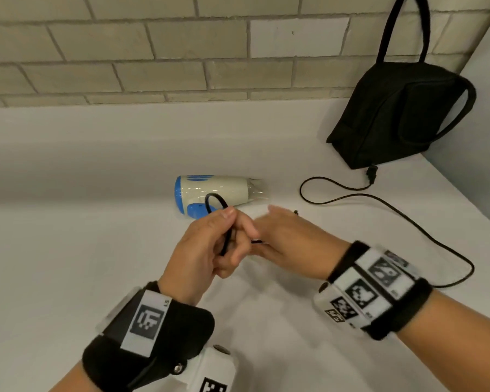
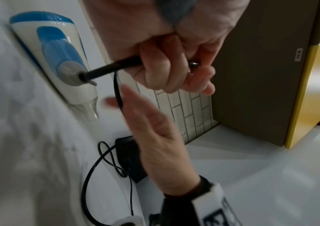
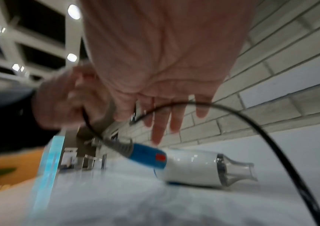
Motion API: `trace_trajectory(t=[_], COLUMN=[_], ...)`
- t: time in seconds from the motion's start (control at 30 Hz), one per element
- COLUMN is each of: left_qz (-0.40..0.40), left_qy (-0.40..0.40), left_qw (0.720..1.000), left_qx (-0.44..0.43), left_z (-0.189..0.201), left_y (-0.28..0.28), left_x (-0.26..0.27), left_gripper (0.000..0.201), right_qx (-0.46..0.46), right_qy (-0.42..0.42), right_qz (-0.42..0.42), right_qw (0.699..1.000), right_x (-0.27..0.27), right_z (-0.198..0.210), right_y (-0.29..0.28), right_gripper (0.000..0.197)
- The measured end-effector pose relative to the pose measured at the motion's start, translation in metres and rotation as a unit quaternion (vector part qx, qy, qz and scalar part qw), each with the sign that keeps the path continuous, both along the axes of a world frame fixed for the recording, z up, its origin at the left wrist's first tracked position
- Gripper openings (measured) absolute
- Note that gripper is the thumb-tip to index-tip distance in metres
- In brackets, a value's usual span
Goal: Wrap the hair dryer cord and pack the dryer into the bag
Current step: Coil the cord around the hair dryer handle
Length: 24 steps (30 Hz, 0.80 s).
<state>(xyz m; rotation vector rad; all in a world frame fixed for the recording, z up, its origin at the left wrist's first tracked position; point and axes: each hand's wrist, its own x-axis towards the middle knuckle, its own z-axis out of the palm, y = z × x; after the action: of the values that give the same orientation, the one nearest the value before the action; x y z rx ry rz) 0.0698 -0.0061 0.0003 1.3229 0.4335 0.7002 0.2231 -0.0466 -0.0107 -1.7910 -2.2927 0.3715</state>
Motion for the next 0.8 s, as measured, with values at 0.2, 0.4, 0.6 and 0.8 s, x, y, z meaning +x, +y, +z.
trace_trajectory(t=[0.2, 0.4, 0.6, 0.8], left_qz=[0.076, 0.025, -0.034, -0.067], left_qy=[0.042, 0.126, 0.152, 0.114], left_qw=[0.994, 0.981, 0.977, 0.991], left_qx=[0.059, 0.146, 0.146, 0.038], left_z=[-0.01, -0.022, -0.024, -0.025], left_y=[0.011, 0.001, -0.004, -0.003], left_x=[0.005, 0.023, 0.024, 0.025], left_gripper=[0.041, 0.042, 0.043, 0.045], right_qx=[0.001, 0.092, 0.017, 0.026], right_qy=[-0.089, -0.07, 0.089, 0.233], right_qz=[0.031, 0.018, 0.002, 0.002], right_qw=[0.996, 0.993, 0.996, 0.972], right_x=[-0.016, -0.016, 0.004, 0.019], right_z=[0.005, 0.02, 0.041, 0.032], right_y=[-0.008, -0.031, -0.035, -0.027], right_gripper=[0.035, 0.029, 0.019, 0.04])
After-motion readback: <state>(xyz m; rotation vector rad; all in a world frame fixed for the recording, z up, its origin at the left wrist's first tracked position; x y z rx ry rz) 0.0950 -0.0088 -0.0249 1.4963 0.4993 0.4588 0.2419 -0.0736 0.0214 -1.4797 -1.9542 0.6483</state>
